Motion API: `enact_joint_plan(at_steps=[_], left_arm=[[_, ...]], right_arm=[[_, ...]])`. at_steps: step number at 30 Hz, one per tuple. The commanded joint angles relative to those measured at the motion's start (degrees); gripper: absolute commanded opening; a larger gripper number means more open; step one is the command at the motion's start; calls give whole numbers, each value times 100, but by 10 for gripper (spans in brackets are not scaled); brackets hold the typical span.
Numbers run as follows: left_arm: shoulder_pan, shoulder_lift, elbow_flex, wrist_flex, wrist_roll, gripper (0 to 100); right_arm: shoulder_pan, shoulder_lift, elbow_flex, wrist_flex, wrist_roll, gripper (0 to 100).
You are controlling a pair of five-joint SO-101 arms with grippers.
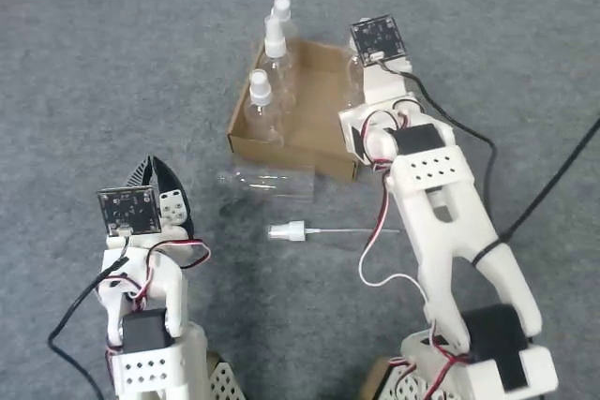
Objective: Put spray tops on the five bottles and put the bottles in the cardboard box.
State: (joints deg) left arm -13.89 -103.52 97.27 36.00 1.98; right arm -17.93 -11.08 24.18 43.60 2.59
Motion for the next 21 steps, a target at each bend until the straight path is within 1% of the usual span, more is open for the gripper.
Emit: enact_joint_plan(at_steps=[1, 5, 11, 21], left_arm=[[-35, -88, -75, -97, 62, 12], [-35, -88, -75, -97, 62, 12], [-35, -88, -84, -97, 62, 12], [-44, -88, -84, -97, 62, 12]], right_arm=[[-22, -549, -105, 233, -18, 299], [-136, -769, -193, 602, -26, 299], [-505, -875, -475, 1270, -18, 299], [-936, -884, -545, 1640, -9, 299]])
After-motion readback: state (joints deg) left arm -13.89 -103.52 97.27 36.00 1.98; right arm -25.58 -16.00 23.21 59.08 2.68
